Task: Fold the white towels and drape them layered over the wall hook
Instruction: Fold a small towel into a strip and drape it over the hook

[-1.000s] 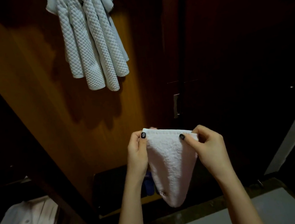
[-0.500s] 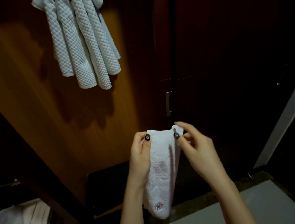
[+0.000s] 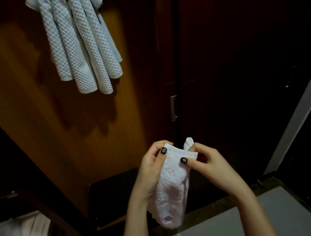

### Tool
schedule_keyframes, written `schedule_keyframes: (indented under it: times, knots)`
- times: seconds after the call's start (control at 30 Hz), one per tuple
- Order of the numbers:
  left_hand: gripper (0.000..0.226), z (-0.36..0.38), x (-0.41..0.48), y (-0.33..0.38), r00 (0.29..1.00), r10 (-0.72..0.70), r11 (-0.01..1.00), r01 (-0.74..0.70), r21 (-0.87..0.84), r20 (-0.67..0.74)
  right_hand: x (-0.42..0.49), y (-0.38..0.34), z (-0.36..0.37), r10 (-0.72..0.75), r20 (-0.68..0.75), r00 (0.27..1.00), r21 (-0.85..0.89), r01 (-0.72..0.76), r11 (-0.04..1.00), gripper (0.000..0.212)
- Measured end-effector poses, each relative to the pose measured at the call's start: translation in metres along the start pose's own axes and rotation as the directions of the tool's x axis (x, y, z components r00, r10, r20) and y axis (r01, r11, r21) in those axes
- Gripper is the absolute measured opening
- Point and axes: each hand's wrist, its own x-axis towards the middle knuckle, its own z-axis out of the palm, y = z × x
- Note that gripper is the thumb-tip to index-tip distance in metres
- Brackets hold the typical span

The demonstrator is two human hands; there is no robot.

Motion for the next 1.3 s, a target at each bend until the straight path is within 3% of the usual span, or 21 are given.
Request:
schedule_keyframes:
  times: [0.13,0.23,0.3,0.43,0.6,0.73,0.83,0.9,1.07,1.23,1.3]
  knots:
    - [0.030,0.001,0.005,0.000,0.997,-0.036,0.999,0.037,-0.013,0.073,-0.001,-0.008,-0.001,-0.022,0.077,0.997,0.177,0.009,0.984,0.022]
    - [0.019,0.007,0.004,0.004,0.986,-0.099,0.989,0.112,-0.097,0.134,0.000,-0.014,-0.005,-0.037,0.079,0.996,0.195,0.021,0.981,0.021]
    - [0.016,0.011,0.005,0.006,0.987,-0.086,0.993,0.095,-0.063,0.137,0.000,-0.016,-0.010,-0.042,0.064,0.997,0.191,0.029,0.981,0.021]
    - [0.016,0.015,0.009,0.008,0.989,0.006,1.000,-0.005,-0.004,0.147,0.002,-0.014,-0.021,-0.021,-0.005,1.000,0.120,0.022,0.993,0.020]
    - [0.008,0.020,0.015,0.010,0.987,0.125,0.984,-0.136,0.113,0.104,0.006,-0.007,-0.030,-0.087,-0.108,0.990,-0.119,0.074,0.990,0.015]
    - [0.010,0.026,0.026,0.008,0.941,0.335,0.837,-0.317,0.446,0.040,0.011,-0.007,-0.028,-0.129,-0.137,0.982,-0.167,0.105,0.980,0.011]
    - [0.009,0.032,0.034,0.005,0.909,0.418,0.745,-0.334,0.577,-0.013,0.016,-0.008,-0.022,-0.118,-0.154,0.981,-0.109,0.102,0.989,0.016]
    - [0.008,0.034,0.037,0.001,0.903,0.428,0.753,-0.327,0.570,-0.047,0.020,-0.008,-0.019,-0.124,-0.197,0.972,-0.076,0.111,0.991,0.020]
    - [0.011,0.034,0.044,-0.007,0.937,0.327,0.884,-0.258,0.389,-0.122,0.034,-0.009,-0.017,-0.127,-0.324,0.938,-0.015,0.129,0.991,0.020]
    - [0.007,0.026,0.045,-0.027,0.854,0.508,0.735,-0.363,0.573,-0.110,0.052,-0.018,-0.029,-0.157,-0.474,0.867,-0.045,0.154,0.987,0.015]
    - [0.008,0.026,0.049,-0.033,0.861,0.498,0.724,-0.350,0.594,-0.100,0.061,-0.025,-0.034,-0.174,-0.495,0.851,-0.063,0.165,0.984,0.014]
